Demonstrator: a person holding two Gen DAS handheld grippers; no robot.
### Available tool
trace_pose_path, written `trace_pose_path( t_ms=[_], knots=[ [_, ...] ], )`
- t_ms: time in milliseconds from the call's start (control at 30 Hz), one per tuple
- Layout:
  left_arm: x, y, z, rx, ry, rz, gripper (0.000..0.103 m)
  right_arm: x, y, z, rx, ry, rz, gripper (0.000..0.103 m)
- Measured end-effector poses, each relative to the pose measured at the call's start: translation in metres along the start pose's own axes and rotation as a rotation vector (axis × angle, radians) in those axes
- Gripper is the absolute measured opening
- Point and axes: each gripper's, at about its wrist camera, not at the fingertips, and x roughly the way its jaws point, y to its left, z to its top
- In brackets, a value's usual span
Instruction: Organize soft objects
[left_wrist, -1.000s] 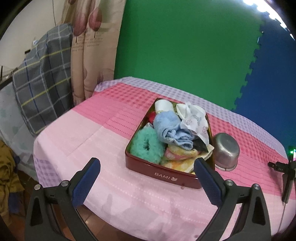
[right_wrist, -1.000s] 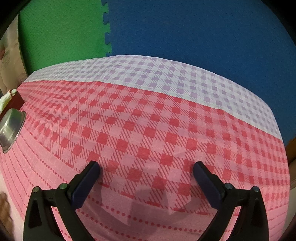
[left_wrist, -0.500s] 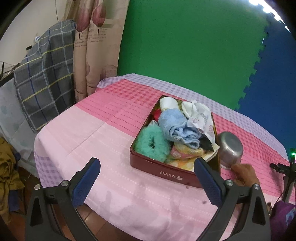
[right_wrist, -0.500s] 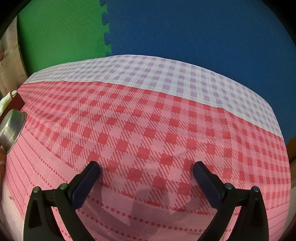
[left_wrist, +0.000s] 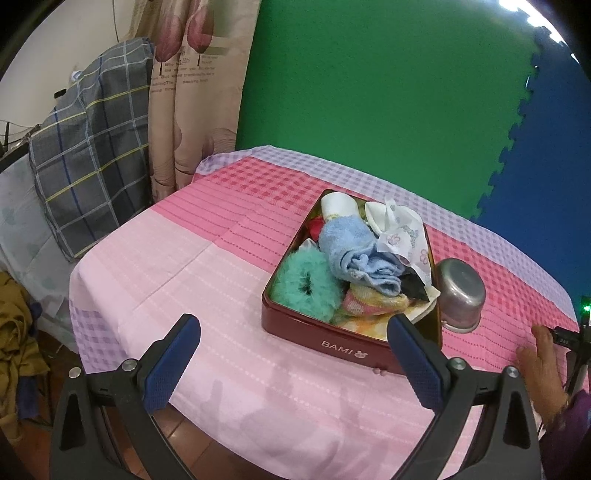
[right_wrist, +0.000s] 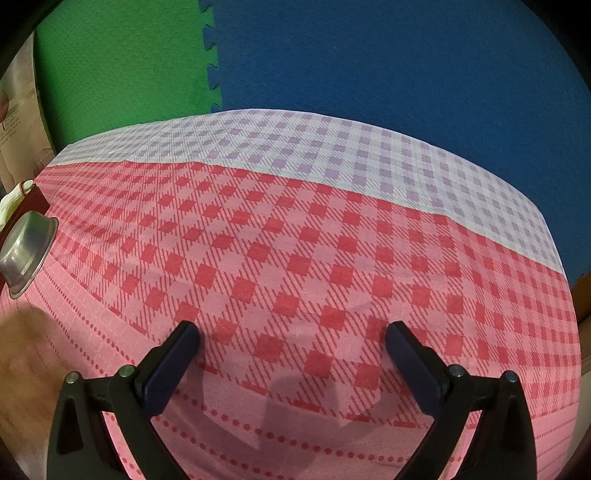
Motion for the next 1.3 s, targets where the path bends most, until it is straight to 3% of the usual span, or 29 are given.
trace_pose_path(
  t_ms=[867,1167,1300],
  knots=[
    [0.013,-0.001,-0.003,-0.003,0.065,-0.017,0.100,0.000,-0.006,0.002,0.038,-0.003,-0.006,0.103],
    [0.020,0.001,-0.004,-0.015,0.095,-0.024,0.100,0.014,-0.021,0.024,0.217,-0.001,-0.139,0.103],
    [0.019,-0.002,-0.006,-0.002,0.092,-0.024,0.100,0.017,-0.015,0.027,0.209,0.006,-0.161,0.103]
  ],
)
